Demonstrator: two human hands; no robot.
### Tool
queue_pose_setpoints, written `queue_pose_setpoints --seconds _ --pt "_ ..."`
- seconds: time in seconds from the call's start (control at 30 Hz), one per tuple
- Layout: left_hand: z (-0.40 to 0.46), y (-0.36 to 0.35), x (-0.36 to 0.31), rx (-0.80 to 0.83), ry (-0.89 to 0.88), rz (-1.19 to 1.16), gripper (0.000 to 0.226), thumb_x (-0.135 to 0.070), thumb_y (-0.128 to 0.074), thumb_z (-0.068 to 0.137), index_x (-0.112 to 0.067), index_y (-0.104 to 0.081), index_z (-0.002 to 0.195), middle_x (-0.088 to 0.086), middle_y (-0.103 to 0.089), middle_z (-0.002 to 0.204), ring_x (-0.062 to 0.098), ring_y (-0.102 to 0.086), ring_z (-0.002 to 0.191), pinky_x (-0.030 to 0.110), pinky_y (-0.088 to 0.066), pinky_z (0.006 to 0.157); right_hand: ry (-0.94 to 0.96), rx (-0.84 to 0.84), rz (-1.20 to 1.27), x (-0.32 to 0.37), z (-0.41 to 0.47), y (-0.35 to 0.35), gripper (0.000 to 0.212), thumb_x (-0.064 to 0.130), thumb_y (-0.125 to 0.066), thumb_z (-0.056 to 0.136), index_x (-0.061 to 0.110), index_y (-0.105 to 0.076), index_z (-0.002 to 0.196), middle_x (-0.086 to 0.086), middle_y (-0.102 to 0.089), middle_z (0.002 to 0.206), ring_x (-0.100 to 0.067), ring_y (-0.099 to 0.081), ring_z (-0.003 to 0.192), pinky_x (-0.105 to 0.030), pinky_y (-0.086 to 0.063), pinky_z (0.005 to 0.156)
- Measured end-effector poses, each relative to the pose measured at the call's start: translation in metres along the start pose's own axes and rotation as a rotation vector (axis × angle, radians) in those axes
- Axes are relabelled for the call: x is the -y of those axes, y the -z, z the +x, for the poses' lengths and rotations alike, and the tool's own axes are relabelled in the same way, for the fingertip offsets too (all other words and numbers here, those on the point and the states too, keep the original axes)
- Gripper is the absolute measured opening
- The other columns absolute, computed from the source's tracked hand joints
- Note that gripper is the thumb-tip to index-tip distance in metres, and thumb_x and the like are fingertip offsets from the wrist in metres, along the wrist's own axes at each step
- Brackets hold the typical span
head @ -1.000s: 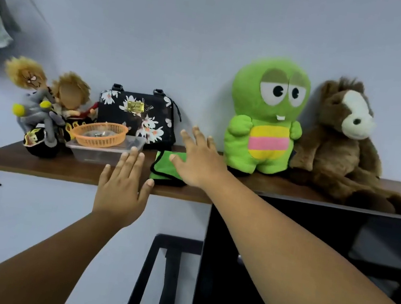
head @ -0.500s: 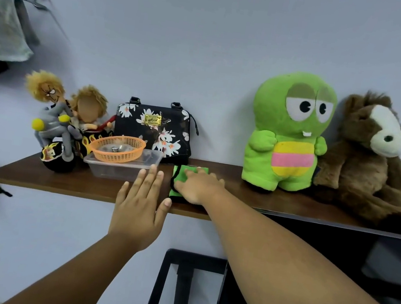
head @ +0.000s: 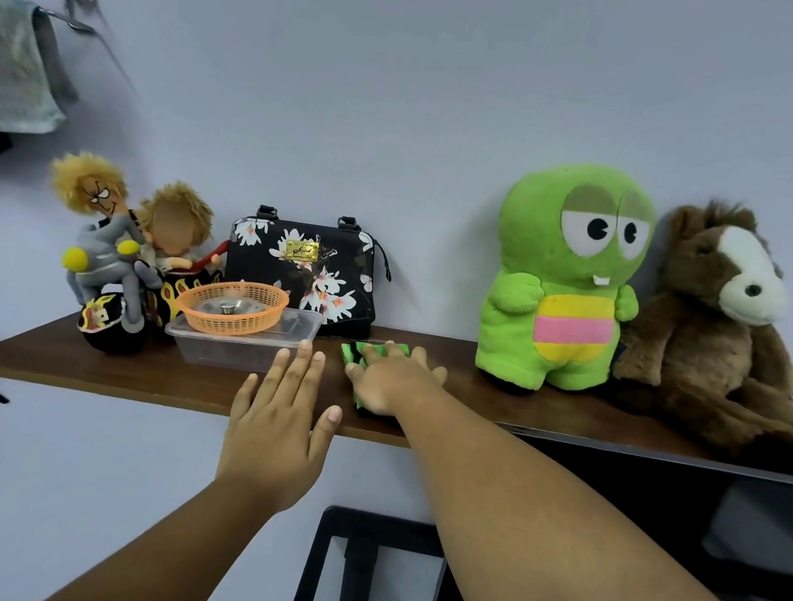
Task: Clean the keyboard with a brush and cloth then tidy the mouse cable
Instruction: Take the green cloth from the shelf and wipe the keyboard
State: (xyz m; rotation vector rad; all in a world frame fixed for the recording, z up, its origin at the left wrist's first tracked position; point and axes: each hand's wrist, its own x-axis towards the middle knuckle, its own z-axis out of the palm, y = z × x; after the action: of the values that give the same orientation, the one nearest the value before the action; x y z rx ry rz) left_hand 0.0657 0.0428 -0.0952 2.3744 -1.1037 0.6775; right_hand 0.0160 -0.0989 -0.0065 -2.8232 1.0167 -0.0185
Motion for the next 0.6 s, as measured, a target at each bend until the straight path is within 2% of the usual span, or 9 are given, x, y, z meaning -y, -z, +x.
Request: queue_pose_setpoints --seconds 0.13,0.33,0.4,0.47,0.6 --pt "0.000 0.002 -0.001 0.017 0.007 -0.001 0.069 -0.058 0.001 0.094 -0.028 -0.007 0.156 -0.009 0.005 0.162 0.011 0.009 0.149 0.039 -0.003 0.119 -0.006 -0.010 -0.015 0.004 0.000 0.004 0.051 0.025 -0.052 0.089 0.028 -0.043 0.139 -0.003 -0.035 0.146 -0.032 -0.025 0.131 -0.049 -0.031 0.096" --pt "0.000 0.008 -0.002 0.057 0.017 -0.046 0.077 -0.062 0.006 0.088 -0.029 -0.007 0.156 -0.011 0.010 0.160 0.008 0.013 0.146 0.039 -0.001 0.119 0.014 -0.038 -0.108 0.006 -0.009 0.014 0.047 0.018 -0.060 0.087 0.016 -0.050 0.133 -0.011 -0.043 0.135 -0.034 -0.035 0.126 -0.044 -0.039 0.096" --pt "-0.004 0.010 -0.003 0.056 0.030 -0.065 0.078 -0.063 0.004 0.087 -0.028 -0.008 0.156 -0.011 0.011 0.160 0.007 0.014 0.145 0.040 -0.001 0.119 0.050 -0.129 -0.081 0.003 -0.014 0.019 0.045 0.015 -0.062 0.085 0.016 -0.052 0.130 -0.010 -0.045 0.130 -0.033 -0.034 0.125 -0.044 -0.039 0.095" --pt "-0.007 0.013 -0.008 0.047 0.039 -0.064 0.077 -0.063 0.003 0.088 -0.027 -0.006 0.156 -0.012 0.013 0.159 0.006 0.016 0.145 0.039 0.000 0.119 0.106 -0.298 -0.033 -0.003 -0.021 0.028 0.049 0.010 -0.059 0.084 0.016 -0.049 0.132 -0.010 -0.044 0.128 -0.032 -0.033 0.124 -0.045 -0.039 0.094" --pt "-0.015 0.024 -0.028 -0.005 0.020 -0.086 0.073 -0.061 -0.002 0.091 -0.029 -0.004 0.156 -0.013 0.012 0.160 0.005 0.016 0.146 0.035 0.004 0.117 0.254 -0.653 0.017 -0.025 -0.043 0.048 0.054 0.010 -0.048 0.089 0.016 -0.038 0.142 -0.009 -0.041 0.140 -0.032 -0.035 0.122 -0.045 -0.043 0.094"
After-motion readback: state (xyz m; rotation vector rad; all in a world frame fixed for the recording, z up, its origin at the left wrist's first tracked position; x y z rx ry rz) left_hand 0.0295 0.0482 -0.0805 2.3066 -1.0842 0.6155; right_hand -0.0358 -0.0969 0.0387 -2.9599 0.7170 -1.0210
